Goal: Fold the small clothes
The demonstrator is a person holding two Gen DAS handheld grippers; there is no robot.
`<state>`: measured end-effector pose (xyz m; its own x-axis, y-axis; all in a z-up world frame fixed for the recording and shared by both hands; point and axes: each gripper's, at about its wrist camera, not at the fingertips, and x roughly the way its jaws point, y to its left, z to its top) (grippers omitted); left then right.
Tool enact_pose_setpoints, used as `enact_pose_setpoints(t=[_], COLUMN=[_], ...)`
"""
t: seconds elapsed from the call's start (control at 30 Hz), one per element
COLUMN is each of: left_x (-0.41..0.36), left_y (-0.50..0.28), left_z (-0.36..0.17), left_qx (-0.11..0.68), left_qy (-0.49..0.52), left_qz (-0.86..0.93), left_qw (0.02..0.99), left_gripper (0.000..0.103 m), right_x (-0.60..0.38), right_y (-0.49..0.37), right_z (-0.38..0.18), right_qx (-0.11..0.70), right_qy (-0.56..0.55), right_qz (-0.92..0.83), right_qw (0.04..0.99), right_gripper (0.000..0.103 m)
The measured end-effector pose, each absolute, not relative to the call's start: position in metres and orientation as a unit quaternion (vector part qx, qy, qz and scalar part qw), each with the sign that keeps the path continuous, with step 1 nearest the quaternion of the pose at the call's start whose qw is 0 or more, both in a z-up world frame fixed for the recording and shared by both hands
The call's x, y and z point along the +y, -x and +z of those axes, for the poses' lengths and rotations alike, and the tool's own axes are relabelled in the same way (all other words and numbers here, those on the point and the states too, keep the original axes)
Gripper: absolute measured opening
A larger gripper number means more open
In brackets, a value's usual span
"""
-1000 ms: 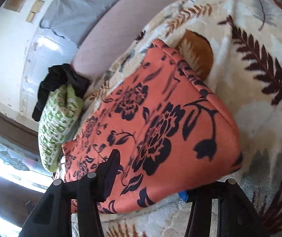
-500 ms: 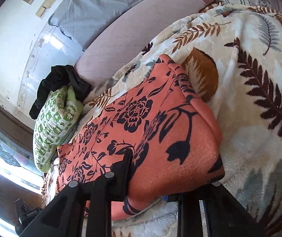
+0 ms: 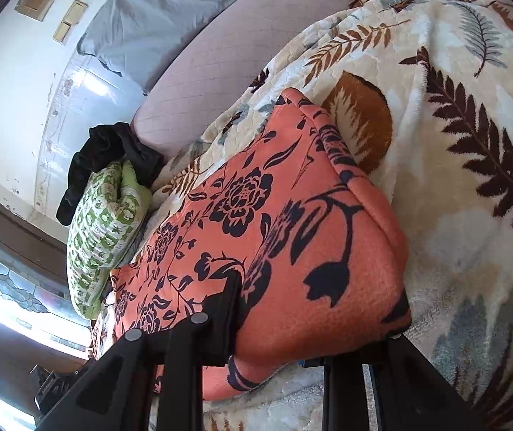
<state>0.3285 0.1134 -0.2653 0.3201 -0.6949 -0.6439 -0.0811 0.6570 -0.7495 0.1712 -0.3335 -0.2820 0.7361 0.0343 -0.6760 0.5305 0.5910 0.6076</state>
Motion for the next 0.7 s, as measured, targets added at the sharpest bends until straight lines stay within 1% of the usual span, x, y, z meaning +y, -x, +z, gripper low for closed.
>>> enact_pose_setpoints(t=[0.1, 0.17, 0.2, 0.23, 0.3, 0.37, 0.5, 0.57, 0.6, 0.67, 0.7], left_x=[0.104, 0.104, 0.104, 0.102, 0.1, 0.097, 0.09, 0.087, 0.085, 0.083, 0.084], left_y=[-0.332, -0.332, -0.333, -0.333, -0.334, -0.334, -0.333, -0.331, -0.329, -0.324, -0.321], left_z=[-0.278, -0.278, -0.276, -0.275, -0.271, -0.269, -0.262, -0.254, -0.248, -0.236, -0.231], left_qx=[0.556, 0.544, 0.537, 0.533, 0.528, 0.521, 0.509, 0.496, 0.488, 0.471, 0.464], left_qy=[0.333, 0.339, 0.337, 0.329, 0.307, 0.295, 0.265, 0.251, 0.241, 0.225, 0.221], left_qz=[-0.187, -0.18, -0.178, -0.177, -0.166, -0.165, -0.167, -0.176, -0.181, -0.193, -0.196], left_qw=[0.738, 0.747, 0.752, 0.759, 0.775, 0.784, 0.802, 0.812, 0.819, 0.831, 0.835], left_gripper=[0.06, 0.059, 0.053, 0.041, 0.026, 0.025, 0.016, 0.014, 0.013, 0.012, 0.012], right_x=[-0.335, -0.337, -0.338, -0.339, -0.34, -0.341, -0.343, -0.342, -0.338, -0.321, -0.312], right_y=[-0.172, -0.172, -0.172, -0.172, -0.173, -0.175, -0.182, -0.185, -0.186, -0.19, -0.19], right_z=[-0.287, -0.291, -0.293, -0.295, -0.297, -0.298, -0.311, -0.313, -0.308, -0.289, -0.28], right_qx=[0.338, 0.341, 0.342, 0.342, 0.341, 0.34, 0.354, 0.356, 0.356, 0.351, 0.344], right_qy=[-0.435, -0.444, -0.45, -0.454, -0.46, -0.461, -0.458, -0.445, -0.425, -0.355, -0.328], right_qz=[-0.151, -0.15, -0.15, -0.149, -0.148, -0.146, -0.143, -0.15, -0.156, -0.169, -0.17], right_qw=[0.821, 0.814, 0.811, 0.809, 0.806, 0.807, 0.802, 0.808, 0.818, 0.85, 0.863], right_gripper=[0.026, 0.028, 0.028, 0.029, 0.029, 0.029, 0.029, 0.025, 0.024, 0.019, 0.018])
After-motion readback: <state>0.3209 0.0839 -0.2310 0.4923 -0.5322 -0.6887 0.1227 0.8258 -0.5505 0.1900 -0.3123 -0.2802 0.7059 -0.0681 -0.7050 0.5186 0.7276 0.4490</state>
